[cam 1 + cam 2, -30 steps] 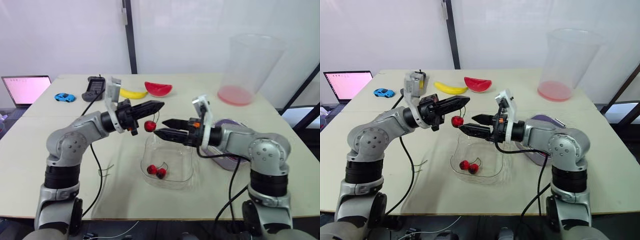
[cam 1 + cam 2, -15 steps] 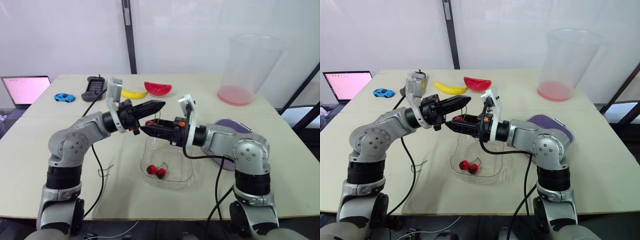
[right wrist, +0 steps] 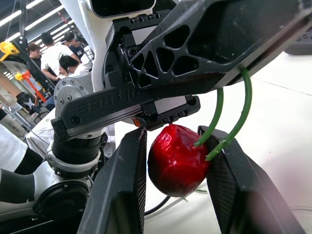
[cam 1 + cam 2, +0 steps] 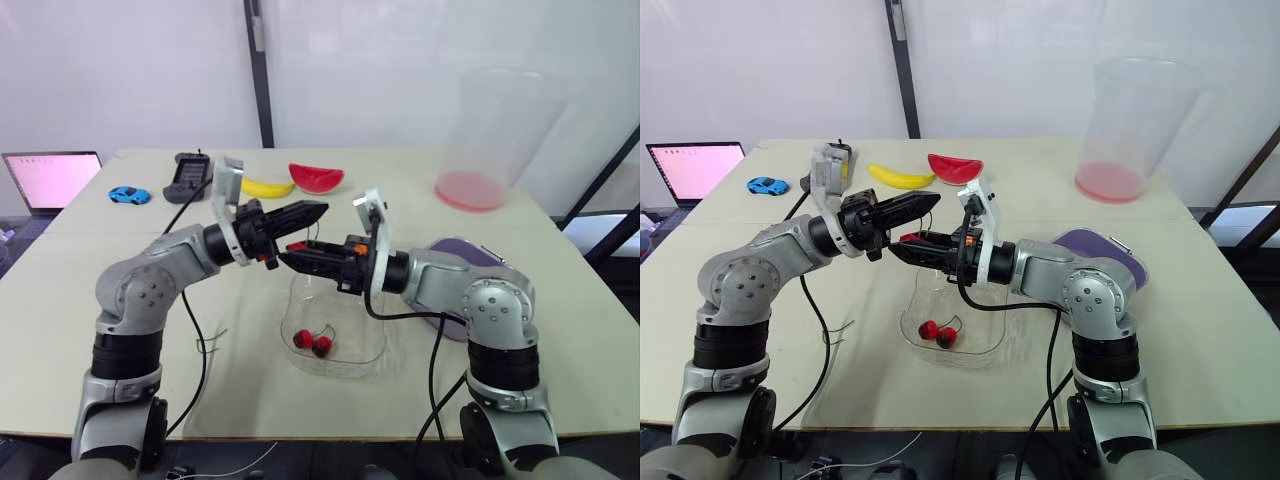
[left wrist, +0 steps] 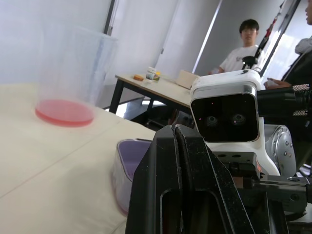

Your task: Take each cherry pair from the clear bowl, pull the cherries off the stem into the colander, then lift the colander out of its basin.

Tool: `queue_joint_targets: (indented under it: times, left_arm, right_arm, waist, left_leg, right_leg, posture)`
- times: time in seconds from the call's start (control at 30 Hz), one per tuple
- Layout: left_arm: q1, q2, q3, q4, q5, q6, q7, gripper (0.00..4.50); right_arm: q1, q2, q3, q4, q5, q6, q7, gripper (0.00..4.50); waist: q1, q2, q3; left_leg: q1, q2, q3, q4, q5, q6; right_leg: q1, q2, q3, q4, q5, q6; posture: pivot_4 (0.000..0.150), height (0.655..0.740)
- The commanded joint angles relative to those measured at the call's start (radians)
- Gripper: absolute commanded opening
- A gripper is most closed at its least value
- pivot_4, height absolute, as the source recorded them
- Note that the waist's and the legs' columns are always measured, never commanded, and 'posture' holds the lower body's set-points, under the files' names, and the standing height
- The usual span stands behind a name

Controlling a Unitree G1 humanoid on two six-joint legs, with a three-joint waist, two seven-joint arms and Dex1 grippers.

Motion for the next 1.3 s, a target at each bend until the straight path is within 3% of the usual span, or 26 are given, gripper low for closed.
queue_joint_targets:
  times: [0.03,0.5,0.8,0.9,1.03,1.17,1.3]
  left_arm:
    - [-0.008,-0.005,0.005,-0.040,-0.018,-0.015,-0.014,0.00]
    - [-0.018,-0.010,0.003,-0.028,-0.009,-0.025,-0.021,0.00]
    - [-0.017,-0.001,0.009,-0.029,-0.006,-0.025,-0.023,0.00]
    - [-0.012,0.013,0.019,-0.029,-0.005,-0.023,-0.024,0.00]
    - [-0.001,0.038,0.029,-0.028,-0.004,-0.023,-0.030,0.00]
    - [0.007,0.055,0.035,-0.028,0.000,-0.026,-0.032,0.00]
    - [0.020,0.066,0.042,-0.045,-0.002,-0.023,-0.022,0.00]
  right_arm:
    - [-0.005,-0.010,-0.003,0.002,-0.006,-0.015,-0.022,1.23]
    - [0.034,-0.112,0.083,-0.011,-0.038,0.029,0.007,1.23]
    - [0.060,-0.369,-0.028,-0.067,0.023,0.070,0.124,1.23]
    - [0.033,-0.593,-0.044,0.012,-0.100,-0.015,0.223,1.23]
    - [0.031,-0.867,0.107,0.168,-0.368,-0.239,0.380,1.23]
    - [0.005,-0.917,0.236,0.350,-0.569,-0.431,0.481,1.23]
    - [-0.051,-0.866,0.290,0.453,-0.651,-0.477,0.531,1.23]
  waist:
    - [0.000,0.000,0.000]
    - [0.000,0.000,0.000]
    - [0.003,0.000,0.000]
    - [0.005,0.000,0.000]
    - [0.006,0.000,0.000]
    - [-0.006,0.000,0.000]
    - [-0.011,0.000,0.001]
  left_leg:
    - [0.000,0.000,0.000,0.000,0.000,0.000]
    - [0.000,0.000,0.000,0.000,0.000,0.000]
    - [0.000,0.000,0.000,0.000,0.000,0.000]
    - [0.000,0.000,0.000,0.000,0.000,0.000]
    - [0.000,-0.001,0.001,0.000,0.000,0.001]
    - [0.001,0.000,0.002,0.000,-0.001,0.001]
    - [0.001,0.000,0.002,-0.001,-0.001,0.001]
  right_leg:
    - [0.000,0.000,0.000,0.000,0.000,0.000]
    - [0.000,0.000,0.000,0.000,0.000,0.000]
    - [0.000,0.000,0.000,-0.001,0.000,0.000]
    - [0.000,0.000,0.000,-0.001,0.000,0.000]
    - [0.001,0.000,0.000,-0.003,0.000,0.000]
    - [0.001,0.001,0.002,-0.003,0.000,0.000]
    - [0.000,0.000,0.002,-0.002,0.000,0.000]
  posture:
    - [0.150,0.7380]
    - [0.150,0.7380]
    - [0.150,0.7380]
    - [0.150,0.7380]
    - [0.150,0.7380]
    - [0.150,0.7380]
    - [0.150,0.7380]
